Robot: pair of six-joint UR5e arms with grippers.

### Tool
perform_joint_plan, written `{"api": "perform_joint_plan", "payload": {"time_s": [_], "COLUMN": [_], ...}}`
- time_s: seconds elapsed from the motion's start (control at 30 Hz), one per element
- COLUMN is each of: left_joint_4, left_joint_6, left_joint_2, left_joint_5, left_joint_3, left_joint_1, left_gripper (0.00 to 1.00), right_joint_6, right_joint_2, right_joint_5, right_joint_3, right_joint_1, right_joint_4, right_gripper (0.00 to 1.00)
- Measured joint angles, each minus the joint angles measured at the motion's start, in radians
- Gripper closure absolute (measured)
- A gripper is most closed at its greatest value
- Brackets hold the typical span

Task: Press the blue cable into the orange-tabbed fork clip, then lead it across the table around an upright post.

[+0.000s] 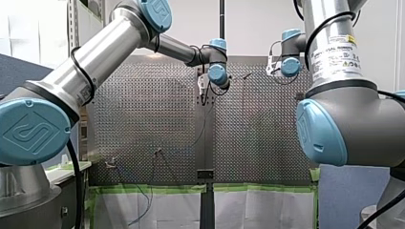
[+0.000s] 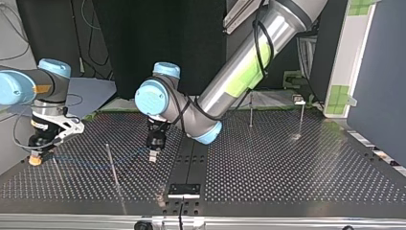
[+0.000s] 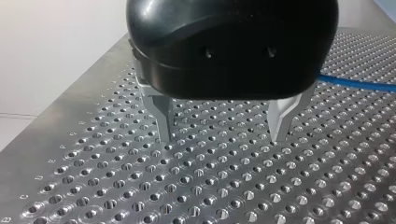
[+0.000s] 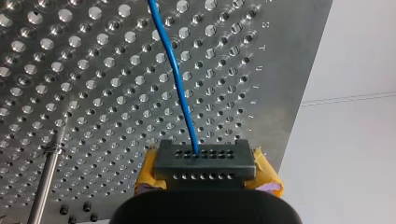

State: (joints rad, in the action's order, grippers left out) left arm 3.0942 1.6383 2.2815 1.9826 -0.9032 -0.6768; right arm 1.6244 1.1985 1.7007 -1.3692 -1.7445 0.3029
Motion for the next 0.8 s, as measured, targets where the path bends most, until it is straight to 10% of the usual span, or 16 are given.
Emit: {"api": "perform_joint_plan", "payload": {"time_s": [0.8], "left_joint_4": [0.000], "left_joint_6": [0.000], "left_joint_2": [0.000], "left_joint_5": [0.000], "left_joint_3": [0.000], "left_joint_1": [0.000], "left_gripper": [0.00], "right_joint_6": [0.004], "right_joint_2": [-0.022], "right_joint_5": [-0.005], "right_joint_3": [0.000], "right_joint_1": [0.015], "right_joint_4": [0.003], "right_gripper": [1.00]}}
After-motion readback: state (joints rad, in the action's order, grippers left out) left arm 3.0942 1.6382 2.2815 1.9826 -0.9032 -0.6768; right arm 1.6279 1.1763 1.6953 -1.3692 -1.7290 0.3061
